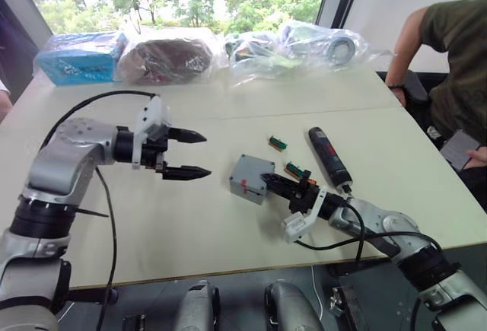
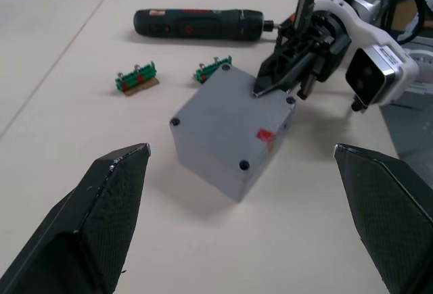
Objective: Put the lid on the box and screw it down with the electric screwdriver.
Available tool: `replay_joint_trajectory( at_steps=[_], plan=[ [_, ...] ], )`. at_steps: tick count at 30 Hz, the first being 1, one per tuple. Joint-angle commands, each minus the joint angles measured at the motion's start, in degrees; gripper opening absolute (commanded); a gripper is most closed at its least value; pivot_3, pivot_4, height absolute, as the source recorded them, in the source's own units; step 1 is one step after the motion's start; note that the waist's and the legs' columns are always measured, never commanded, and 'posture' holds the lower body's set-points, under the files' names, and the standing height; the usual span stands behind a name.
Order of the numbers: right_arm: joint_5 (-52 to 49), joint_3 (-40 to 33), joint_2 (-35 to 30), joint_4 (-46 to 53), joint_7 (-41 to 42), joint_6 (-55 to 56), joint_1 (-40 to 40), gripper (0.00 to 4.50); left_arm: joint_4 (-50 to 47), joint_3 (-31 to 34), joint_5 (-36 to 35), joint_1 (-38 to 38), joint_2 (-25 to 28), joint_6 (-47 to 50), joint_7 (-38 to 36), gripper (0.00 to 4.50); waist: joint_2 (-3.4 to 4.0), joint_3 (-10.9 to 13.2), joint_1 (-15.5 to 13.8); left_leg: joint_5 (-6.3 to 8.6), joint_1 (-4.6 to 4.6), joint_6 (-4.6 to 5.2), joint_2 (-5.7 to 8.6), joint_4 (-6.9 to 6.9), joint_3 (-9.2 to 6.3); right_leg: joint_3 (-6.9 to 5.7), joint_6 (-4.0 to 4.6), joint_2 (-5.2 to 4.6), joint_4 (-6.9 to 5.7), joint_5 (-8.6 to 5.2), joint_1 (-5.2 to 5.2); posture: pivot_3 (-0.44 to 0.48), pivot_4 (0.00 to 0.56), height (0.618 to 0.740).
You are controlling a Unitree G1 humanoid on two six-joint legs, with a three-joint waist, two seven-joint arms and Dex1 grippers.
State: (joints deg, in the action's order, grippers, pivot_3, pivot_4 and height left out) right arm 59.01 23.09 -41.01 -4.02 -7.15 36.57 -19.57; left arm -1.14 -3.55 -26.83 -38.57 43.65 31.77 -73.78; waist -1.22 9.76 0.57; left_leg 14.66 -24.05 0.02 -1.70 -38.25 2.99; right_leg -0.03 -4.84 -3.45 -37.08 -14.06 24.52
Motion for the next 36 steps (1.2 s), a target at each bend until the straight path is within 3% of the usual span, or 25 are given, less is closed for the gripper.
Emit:
replay_joint_trajectory(
  at_steps=[1, 2, 9, 21, 22, 23, 27, 32, 36],
  plan=[
    [1.0, 0.4, -0.5, -1.2, 0.4, -0.5, 0.3, 0.19, 0.7, -1.4, 0.9, -2.2, -2.9, -2.1, 1.1, 2.96, 0.01, 0.0, 0.1, 0.0, 0.02, 0.0, 0.0, 0.0, 0.02, 0.01, 0.0, 0.0, 0.0, 0.0, -0.01, 0.0, 0.15, 0.74],
    [0.9, 0.4, -0.5, -1.3, 0.3, -0.5, 0.2, 0.19, 1.0, -2.0, 1.2, -2.4, -3.8, -2.5, 1.0, 2.39, 0.01, 0.0, 0.1, 0.0, 0.03, 0.0, 0.01, 0.0, 0.02, 0.01, -0.01, -0.01, 0.0, 0.0, -0.02, 0.0, 0.15, 0.74],
    [0.8, 0.6, -0.7, -1.6, 0.4, -0.3, -0.1, 0.19, 3.7, -7.0, 5.2, -2.2, -9.9, -7.7, 1.8, 0.08, 0.01, 0.0, 0.1, 0.0, 0.06, 0.0, 0.02, 0.0, 0.0, 0.01, -0.03, 0.0, -0.01, 0.02, -0.05, 0.0, 0.15, 0.74],
    [0.0, 0.9, -1.1, -1.1, 1.3, 0.7, 0.0, 0.19, 17.7, -13.2, 15.9, -1.3, -17.8, -21.2, 4.7, 0.03, 0.02, -0.1, 0.0, 0.0, 0.14, 0.0, 0.06, 0.0, 0.02, 0.02, -0.04, -0.01, 0.0, 0.02, -0.12, 0.0, 0.15, 0.74],
    [-0.3, 0.8, -1.2, -1.1, 1.4, 0.8, 0.1, 1.19, 18.7, -13.5, 16.8, -1.3, -18.0, -22.3, 4.8, 0.0, 0.03, -0.1, 0.0, 0.0, 0.14, 0.0, 0.06, 0.0, 0.01, 0.02, -0.04, -0.01, 0.0, 0.02, -0.13, 0.0, 0.15, 0.74],
    [-0.6, 0.6, -1.2, -1.1, 1.6, 0.8, 0.1, 1.37, 19.7, -13.7, 17.6, -1.3, -18.2, -23.5, 5.2, 0.0, 0.02, -0.1, 0.0, 0.0, 0.22, 0.0, 0.06, 0.01, 0.01, 0.02, -0.03, -0.01, 0.0, 0.02, -0.21, 0.0, 0.15, 0.74],
    [-1.4, 0.3, -1.9, -1.0, 1.6, 1.5, 0.3, 2.94, 22.3, -14.2, 19.2, -1.3, -19.3, -25.5, 6.1, 0.0, -0.03, -0.1, 0.0, 0.01, 0.88, 0.03, 0.06, 0.06, -0.01, 0.0, 0.13, -0.01, 0.13, -0.09, -0.95, 0.0, 0.15, 0.74],
    [-2.4, -0.4, -2.7, -0.7, 1.7, 2.8, 0.2, 4.48, 22.9, -15.0, 20.0, -0.6, -19.1, -25.0, 5.0, 0.0, -0.11, -0.3, 0.0, 0.02, 1.26, 0.04, 0.05, 0.1, -0.02, -0.01, 0.15, -0.04, 0.16, -0.11, -1.33, 0.0, 0.15, 0.74],
    [-3.1, -1.2, -4.0, -0.9, 1.5, 4.2, -0.4, 4.48, 22.8, -16.2, 20.5, 0.4, -18.1, -23.5, 3.2, 0.0, -0.11, -0.3, 0.0, 0.03, 1.36, 0.05, 0.05, 0.13, -0.01, -0.01, 0.15, -0.06, 0.18, -0.12, -1.43, 0.0, 0.15, 0.74]
  ],
)
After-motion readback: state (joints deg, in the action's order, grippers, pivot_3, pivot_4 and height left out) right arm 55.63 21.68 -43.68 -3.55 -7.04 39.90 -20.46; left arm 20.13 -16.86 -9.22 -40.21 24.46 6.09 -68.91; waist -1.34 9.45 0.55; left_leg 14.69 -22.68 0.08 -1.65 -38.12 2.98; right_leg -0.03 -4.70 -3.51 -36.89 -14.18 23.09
